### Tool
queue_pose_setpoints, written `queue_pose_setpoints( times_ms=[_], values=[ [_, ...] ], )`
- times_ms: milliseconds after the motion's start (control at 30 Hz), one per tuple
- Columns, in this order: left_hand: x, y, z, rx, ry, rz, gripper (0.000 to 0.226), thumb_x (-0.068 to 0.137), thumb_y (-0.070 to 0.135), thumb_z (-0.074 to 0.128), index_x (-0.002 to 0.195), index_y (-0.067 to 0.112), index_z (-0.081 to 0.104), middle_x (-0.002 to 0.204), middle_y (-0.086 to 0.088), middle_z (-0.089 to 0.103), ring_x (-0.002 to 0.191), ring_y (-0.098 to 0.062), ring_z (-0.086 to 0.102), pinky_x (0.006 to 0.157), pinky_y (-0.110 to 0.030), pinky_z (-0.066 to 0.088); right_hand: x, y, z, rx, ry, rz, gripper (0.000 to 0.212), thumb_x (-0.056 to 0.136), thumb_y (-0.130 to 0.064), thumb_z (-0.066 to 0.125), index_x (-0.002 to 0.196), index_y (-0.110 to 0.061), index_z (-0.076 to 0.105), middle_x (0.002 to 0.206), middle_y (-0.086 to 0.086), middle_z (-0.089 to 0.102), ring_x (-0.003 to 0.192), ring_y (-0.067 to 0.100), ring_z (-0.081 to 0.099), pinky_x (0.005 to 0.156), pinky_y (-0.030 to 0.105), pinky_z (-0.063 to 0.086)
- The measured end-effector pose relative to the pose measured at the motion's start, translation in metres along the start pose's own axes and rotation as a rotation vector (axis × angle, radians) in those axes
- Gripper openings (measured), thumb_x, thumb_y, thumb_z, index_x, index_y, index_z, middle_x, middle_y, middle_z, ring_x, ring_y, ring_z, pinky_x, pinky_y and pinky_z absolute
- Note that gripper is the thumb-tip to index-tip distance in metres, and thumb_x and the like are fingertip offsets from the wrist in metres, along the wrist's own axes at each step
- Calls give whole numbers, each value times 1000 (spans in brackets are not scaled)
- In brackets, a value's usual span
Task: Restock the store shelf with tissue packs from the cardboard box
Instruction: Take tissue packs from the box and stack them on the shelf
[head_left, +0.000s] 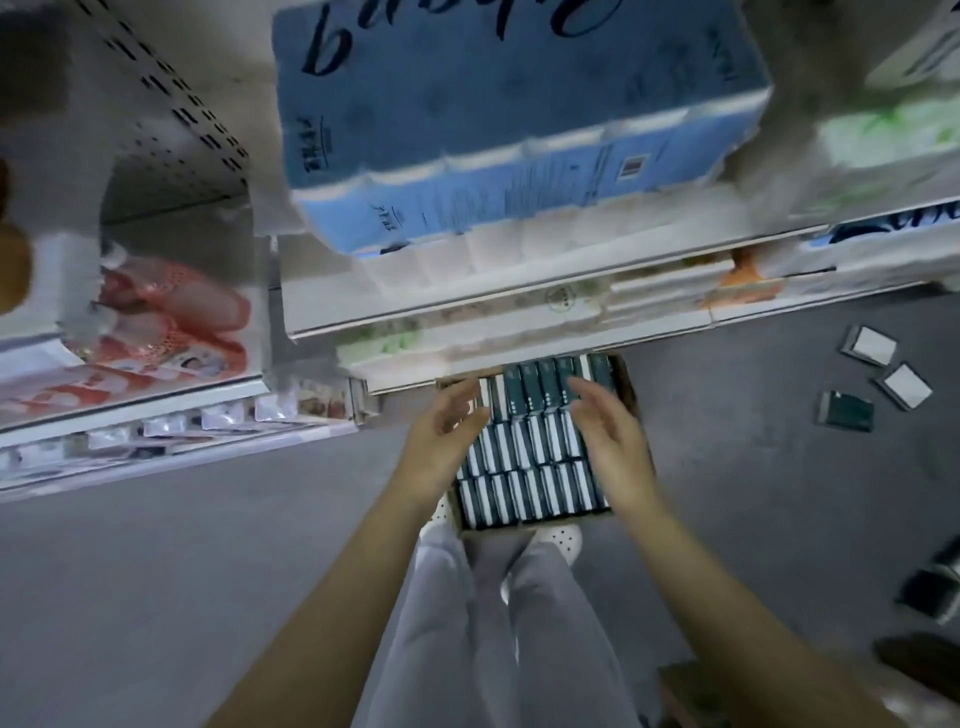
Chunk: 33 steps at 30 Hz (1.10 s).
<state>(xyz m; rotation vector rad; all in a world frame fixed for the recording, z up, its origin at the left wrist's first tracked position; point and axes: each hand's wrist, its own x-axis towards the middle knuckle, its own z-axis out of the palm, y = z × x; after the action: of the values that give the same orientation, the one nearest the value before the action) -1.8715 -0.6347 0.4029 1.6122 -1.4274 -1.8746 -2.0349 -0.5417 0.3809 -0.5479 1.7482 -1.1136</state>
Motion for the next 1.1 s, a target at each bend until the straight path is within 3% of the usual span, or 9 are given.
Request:
queue_pose_setpoints(
  times_ms=[100, 200, 333, 433, 533, 700, 867, 967, 1100],
  values=[
    [28, -46, -1, -18, 17, -99, 35, 95, 15, 59, 130, 20, 55, 130, 4, 58, 122, -13, 53, 97, -24, 42, 27, 45, 17, -80, -28, 95, 30, 100, -24, 52, 129, -29, 57, 133, -13, 53, 125, 2, 45, 107, 23, 34],
    [58, -92, -2, -15, 18, -176, 38, 95, 14, 59, 132, 16, 54, 133, 0, 58, 123, -16, 54, 101, -29, 46, 53, 89, 33, -200, -69, 125, 34, 100, -26, 52, 134, -24, 56, 136, -13, 50, 126, 1, 41, 107, 22, 31],
    [98, -149, 2, -28, 32, -225, 36, 95, 11, 59, 130, 13, 56, 127, 0, 60, 117, -15, 57, 83, -12, 49, 96, 149, 55, -298, -139, 155, 39, 100, -29, 53, 138, -24, 51, 147, -8, 44, 134, 5, 37, 108, 23, 27],
    [124, -182, 4, -39, 24, -268, 33, 96, 14, 57, 129, 17, 57, 123, 4, 62, 111, -10, 58, 80, -12, 46, 131, 190, 71, -375, -256, 226, 47, 99, -43, 49, 144, -32, 43, 158, -7, 26, 146, 11, 19, 119, 33, 17],
    [151, -211, 4, -86, 40, -315, 29, 97, 14, 55, 126, 18, 57, 117, 5, 63, 104, -8, 61, 75, -12, 47, 165, 222, 84, -483, -314, 282, 52, 99, -51, 45, 148, -37, 36, 163, -11, 5, 149, 12, 0, 120, 39, 6],
    [181, -256, 0, -122, 57, -346, 30, 96, 13, 57, 126, 16, 58, 121, -2, 64, 112, -17, 61, 98, -34, 50, 215, 256, 103, -551, -311, 363, 53, 97, -59, 40, 146, -39, 39, 163, -12, 1, 150, 19, -3, 122, 46, 6],
    [194, -292, -6, -104, 51, -374, 32, 95, 19, 57, 128, 20, 60, 123, 2, 65, 114, -16, 61, 103, -41, 48, 235, 277, 113, -711, -338, 398, 56, 100, -59, 28, 149, -35, 36, 164, -4, -7, 150, 25, -8, 119, 48, 3],
    [195, -301, -7, -84, 44, -400, 36, 95, 21, 58, 131, 20, 58, 128, 1, 62, 118, -17, 58, 106, -43, 44, 242, 291, 116, -916, -363, 377, 54, 103, -53, 24, 151, -32, 32, 163, 8, 0, 149, 32, 1, 118, 47, 12],
    [192, -305, -10, -97, -9, -425, 38, 97, 20, 57, 134, 21, 55, 132, 2, 60, 121, -16, 56, 108, -41, 43, 246, 313, 115, -1004, -349, 327, 50, 103, -47, 32, 149, -28, 36, 147, 21, 32, 130, 39, 39, 105, 40, 37]
  ],
)
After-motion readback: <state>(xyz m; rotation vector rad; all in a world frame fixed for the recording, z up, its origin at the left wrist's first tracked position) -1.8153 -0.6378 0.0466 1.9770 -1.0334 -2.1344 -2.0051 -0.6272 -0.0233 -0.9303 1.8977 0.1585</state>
